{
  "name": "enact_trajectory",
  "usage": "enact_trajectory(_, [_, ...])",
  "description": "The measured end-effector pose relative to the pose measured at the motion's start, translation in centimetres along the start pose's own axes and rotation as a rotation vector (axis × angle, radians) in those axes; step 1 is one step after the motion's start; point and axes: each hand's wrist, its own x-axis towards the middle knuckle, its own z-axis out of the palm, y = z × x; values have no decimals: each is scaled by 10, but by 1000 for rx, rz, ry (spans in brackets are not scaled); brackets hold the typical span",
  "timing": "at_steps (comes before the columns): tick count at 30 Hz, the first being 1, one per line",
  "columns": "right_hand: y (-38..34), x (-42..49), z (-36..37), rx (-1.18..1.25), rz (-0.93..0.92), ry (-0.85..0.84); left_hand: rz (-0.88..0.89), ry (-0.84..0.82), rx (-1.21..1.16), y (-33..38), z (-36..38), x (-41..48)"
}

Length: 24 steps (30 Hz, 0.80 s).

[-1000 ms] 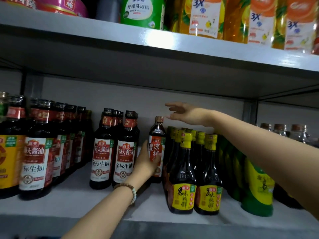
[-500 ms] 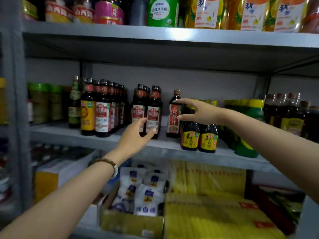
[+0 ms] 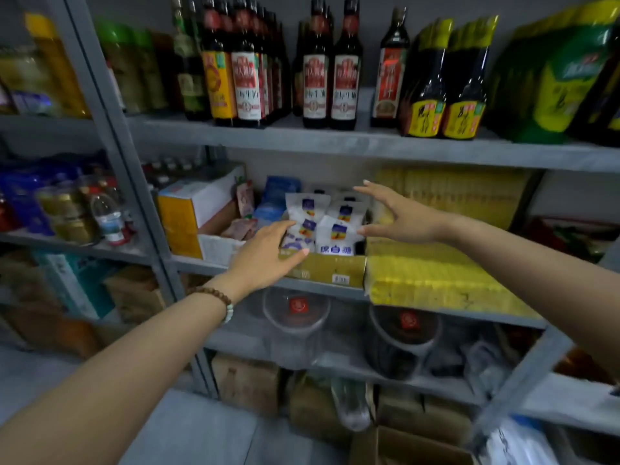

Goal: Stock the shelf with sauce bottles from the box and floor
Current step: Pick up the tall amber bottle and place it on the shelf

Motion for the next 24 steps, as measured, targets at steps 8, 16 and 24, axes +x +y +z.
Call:
enact_trajectory(8, [19,-8,160,156,206,-57,-55,-296,-31,-98,76,-49])
enact_trajectory(16, [54,-42,363,195,520,-241,-92,-661,14,-203,190,-119])
enact_trajectory(24, [122,-94,559,406,871,-490,-216,-1004,79,-282,343,-203])
